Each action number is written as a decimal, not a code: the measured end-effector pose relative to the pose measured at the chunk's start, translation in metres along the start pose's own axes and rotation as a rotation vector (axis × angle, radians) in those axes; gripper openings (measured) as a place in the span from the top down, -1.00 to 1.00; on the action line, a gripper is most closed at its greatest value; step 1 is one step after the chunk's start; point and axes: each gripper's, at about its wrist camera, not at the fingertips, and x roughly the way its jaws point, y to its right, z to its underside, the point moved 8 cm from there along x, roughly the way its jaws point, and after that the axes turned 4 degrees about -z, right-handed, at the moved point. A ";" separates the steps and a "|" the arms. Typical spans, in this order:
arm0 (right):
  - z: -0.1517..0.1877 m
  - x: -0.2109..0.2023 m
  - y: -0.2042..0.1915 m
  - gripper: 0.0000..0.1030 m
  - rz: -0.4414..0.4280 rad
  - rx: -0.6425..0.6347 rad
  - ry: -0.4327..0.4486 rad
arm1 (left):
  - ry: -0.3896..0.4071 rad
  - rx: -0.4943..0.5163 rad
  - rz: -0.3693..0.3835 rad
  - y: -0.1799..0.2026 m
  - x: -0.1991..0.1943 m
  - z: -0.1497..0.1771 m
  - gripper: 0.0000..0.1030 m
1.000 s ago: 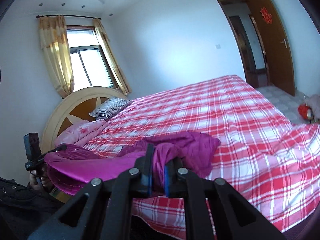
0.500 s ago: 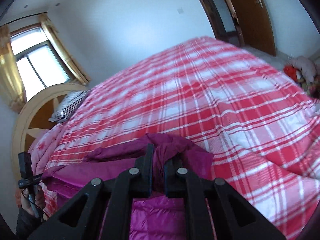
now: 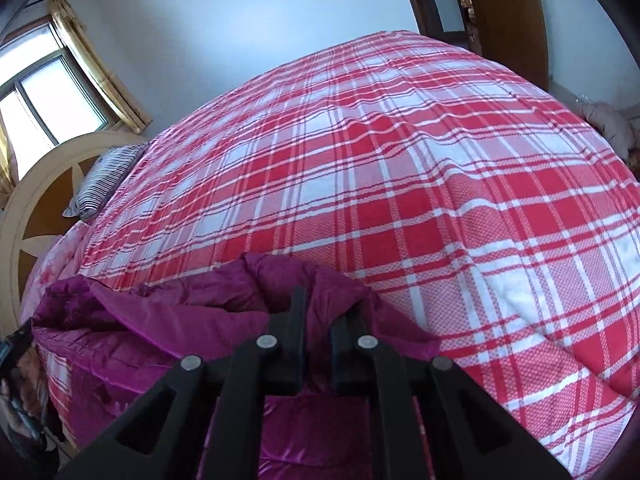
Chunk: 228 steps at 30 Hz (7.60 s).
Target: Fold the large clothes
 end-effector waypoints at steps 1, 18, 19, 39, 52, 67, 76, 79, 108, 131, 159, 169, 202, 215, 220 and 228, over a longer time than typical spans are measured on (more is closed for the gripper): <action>-0.002 0.002 0.002 0.73 0.008 0.013 0.003 | -0.004 0.048 0.019 0.024 0.001 0.005 -0.43; -0.004 0.029 -0.087 -0.36 0.106 -0.235 0.114 | -0.081 0.143 -0.130 0.099 0.074 0.059 -0.44; 0.000 0.043 -0.084 -0.20 0.126 -0.242 0.083 | -0.057 0.129 -0.129 0.102 0.072 0.052 -0.44; 0.016 0.102 -0.048 -0.24 0.263 -0.216 0.025 | -0.092 0.133 -0.318 0.085 0.150 0.067 -0.78; 0.018 0.112 -0.049 -0.27 0.307 -0.247 0.000 | -0.124 0.117 -0.335 0.078 0.158 0.071 -0.87; 0.018 0.114 -0.050 -0.30 0.339 -0.271 -0.002 | -0.133 0.115 -0.339 0.075 0.161 0.072 -0.91; 0.018 0.115 -0.050 -0.30 0.339 -0.271 -0.001 | -0.134 0.111 -0.335 0.074 0.161 0.073 -0.92; 0.018 0.115 -0.050 -0.31 0.340 -0.271 0.000 | -0.134 0.111 -0.334 0.074 0.161 0.073 -0.92; 0.040 0.114 -0.109 -0.61 0.256 -0.157 0.052 | -0.122 0.119 -0.362 0.074 0.160 0.073 -0.95; 0.029 0.089 -0.097 -0.67 0.217 -0.122 0.112 | -0.131 0.039 -0.407 0.087 0.159 0.074 -0.97; 0.009 0.086 0.011 -0.55 0.391 -0.056 0.065 | -0.132 0.040 -0.404 0.087 0.166 0.078 -0.98; 0.009 0.090 0.007 -0.58 0.437 -0.087 0.055 | -0.143 0.024 -0.387 0.085 0.167 0.079 -0.98; 0.009 0.069 -0.014 -0.59 0.452 -0.095 0.085 | -0.149 0.031 -0.389 0.084 0.168 0.079 -0.99; 0.056 0.098 -0.084 -0.82 0.293 -0.228 0.073 | -0.207 0.038 -0.314 0.082 0.152 0.079 -0.98; 0.060 0.098 -0.085 -0.84 0.273 -0.219 0.077 | -0.082 0.145 -0.269 0.059 0.061 0.076 -0.98; 0.062 0.096 -0.091 -0.84 0.287 -0.234 0.106 | -0.166 -0.044 -0.132 -0.038 0.017 0.151 -0.98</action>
